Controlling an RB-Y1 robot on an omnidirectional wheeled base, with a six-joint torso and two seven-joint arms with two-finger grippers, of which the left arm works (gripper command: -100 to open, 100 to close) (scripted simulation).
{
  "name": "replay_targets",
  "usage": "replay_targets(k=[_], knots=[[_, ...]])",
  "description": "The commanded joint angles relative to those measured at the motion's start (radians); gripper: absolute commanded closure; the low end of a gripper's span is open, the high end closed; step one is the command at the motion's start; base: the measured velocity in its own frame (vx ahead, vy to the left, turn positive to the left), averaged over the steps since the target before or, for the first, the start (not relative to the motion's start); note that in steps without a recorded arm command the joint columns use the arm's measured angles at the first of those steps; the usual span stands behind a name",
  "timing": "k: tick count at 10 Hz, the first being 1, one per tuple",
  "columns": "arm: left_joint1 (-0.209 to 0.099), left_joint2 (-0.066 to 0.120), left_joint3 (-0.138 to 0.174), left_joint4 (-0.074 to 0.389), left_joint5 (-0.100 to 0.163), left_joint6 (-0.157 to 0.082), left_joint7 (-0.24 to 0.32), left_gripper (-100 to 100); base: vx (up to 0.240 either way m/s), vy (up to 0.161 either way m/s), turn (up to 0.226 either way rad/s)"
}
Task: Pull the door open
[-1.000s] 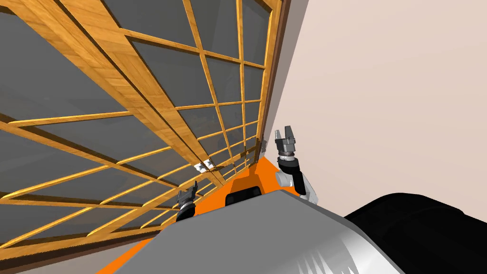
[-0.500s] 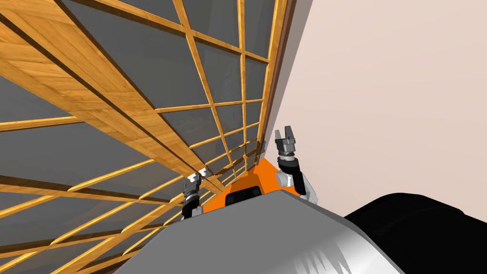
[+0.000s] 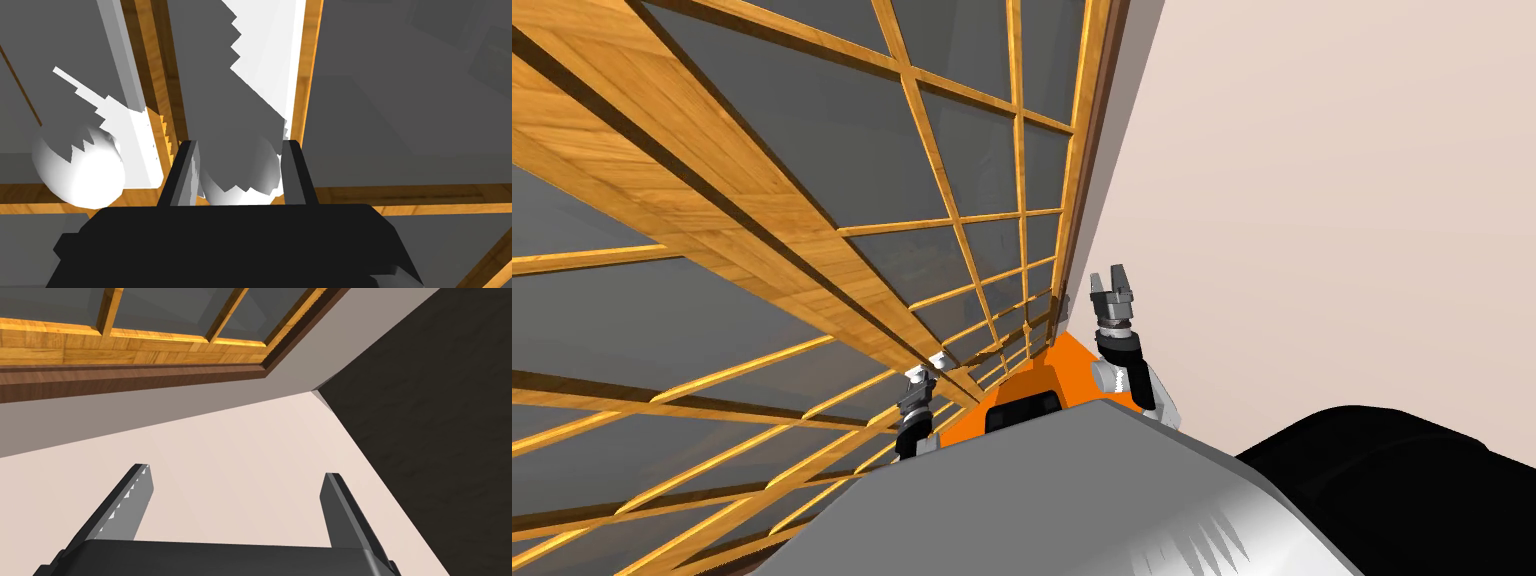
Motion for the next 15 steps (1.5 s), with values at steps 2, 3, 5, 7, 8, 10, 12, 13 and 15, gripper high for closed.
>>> replay_targets(k=[2,3,5,7,8,10,12,13,15], knots=[[0.020,0.008,0.005,0.008,0.009,0.001,0.017,100,-0.045,-0.015,0.013],[0.026,0.010,0.006,0.010,0.012,0.002,0.022,100,-0.161,-0.026,0.034],[0.038,0.015,0.009,0.014,0.017,0.003,0.032,100,-0.154,-0.039,0.051],[0.050,0.020,0.012,0.019,0.022,0.004,0.042,100,-0.114,-0.036,0.058],[0.067,0.029,0.013,0.026,0.033,0.005,0.066,100,-0.126,-0.026,0.049],[0.072,0.032,0.012,0.028,0.037,0.005,0.076,100,-0.120,-0.020,0.029],[0.092,0.045,0.010,0.037,0.055,0.006,0.117,100,-0.110,-0.022,0.051],[0.092,0.045,0.010,0.037,0.055,0.006,0.117,100,-0.087,-0.026,0.003],[0.112,0.057,0.005,0.046,0.074,0.006,0.162,100,-0.129,-0.025,0.063]])
